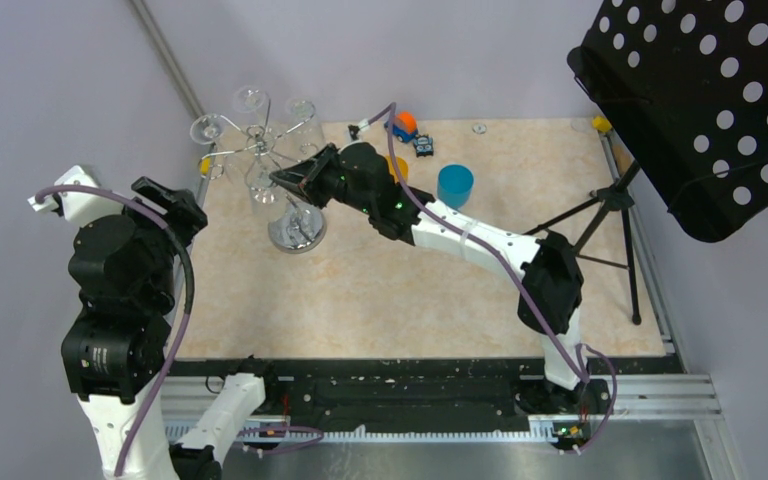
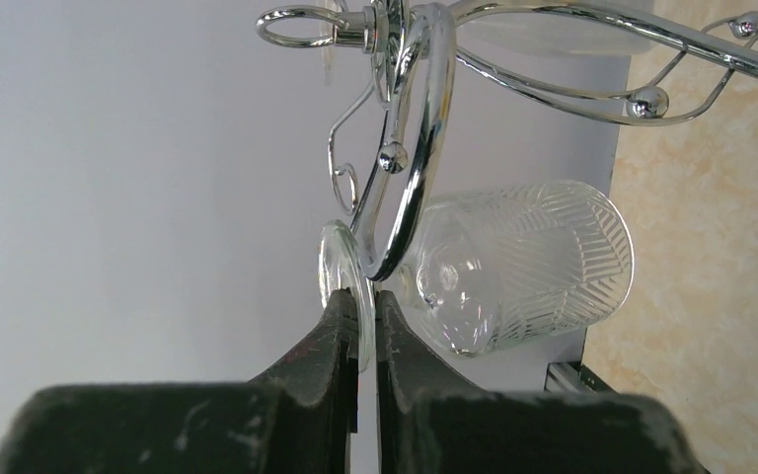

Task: Take the wine glass off the wine glass rack

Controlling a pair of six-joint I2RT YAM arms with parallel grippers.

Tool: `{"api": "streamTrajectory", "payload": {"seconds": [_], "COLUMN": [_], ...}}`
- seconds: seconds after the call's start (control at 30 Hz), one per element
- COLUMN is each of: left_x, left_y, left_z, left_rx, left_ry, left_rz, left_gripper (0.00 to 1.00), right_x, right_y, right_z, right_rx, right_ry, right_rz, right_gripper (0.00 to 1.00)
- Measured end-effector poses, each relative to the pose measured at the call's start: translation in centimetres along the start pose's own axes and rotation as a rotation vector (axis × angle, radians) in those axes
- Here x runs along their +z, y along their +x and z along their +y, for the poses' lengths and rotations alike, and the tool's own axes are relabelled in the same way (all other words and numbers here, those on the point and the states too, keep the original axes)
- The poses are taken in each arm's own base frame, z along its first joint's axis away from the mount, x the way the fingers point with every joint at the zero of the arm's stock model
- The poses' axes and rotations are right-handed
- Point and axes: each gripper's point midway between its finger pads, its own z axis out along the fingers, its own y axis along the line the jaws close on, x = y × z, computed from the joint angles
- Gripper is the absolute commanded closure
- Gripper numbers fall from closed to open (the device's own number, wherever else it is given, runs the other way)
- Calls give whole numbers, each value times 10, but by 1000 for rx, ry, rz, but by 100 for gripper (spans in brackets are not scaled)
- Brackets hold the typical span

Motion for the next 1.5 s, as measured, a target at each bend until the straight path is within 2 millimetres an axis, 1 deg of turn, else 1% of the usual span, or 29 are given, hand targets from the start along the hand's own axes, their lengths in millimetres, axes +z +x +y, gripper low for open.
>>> {"api": "streamTrajectory", "payload": {"seconds": [0.2,0.37,0.47,0.7,0.77,0.83,0.9,0.93,1.3,1.5], "left_x": [0,0,0,0,0,0,0,0,0,0], "left_y": [0,0,0,0,0,0,0,0,-1,-1], "left_z": [0,0,0,0,0,0,0,0,1,1], "left_rx": [0,0,0,0,0,0,-1,-1,-1,0], "left_ry": [0,0,0,0,-1,0,-1,-1,-4,-4], "left_rz": [0,0,0,0,0,0,-1,-1,-3,-3], "left_gripper": [31,31,31,31,31,31,31,31,31,31], "right_x": [-2,-4,-5,-9,-10,-12,-13,-13,-11,-16], "right_y": [-1,-1,-1,-3,-3,-3,-3,-3,1,2], "right_z": [1,0,2,7,8,10,14,15,14,14], "right_rx": [-32,-60,-80,-117,-131,-144,-153,-153,-112,-63], "right_ry": [-2,8,25,47,58,64,62,60,31,11], "right_rz": [-1,-1,-2,3,6,8,12,13,28,26], "right_gripper": [100,84,79,78,81,86,97,100,100,100]}}
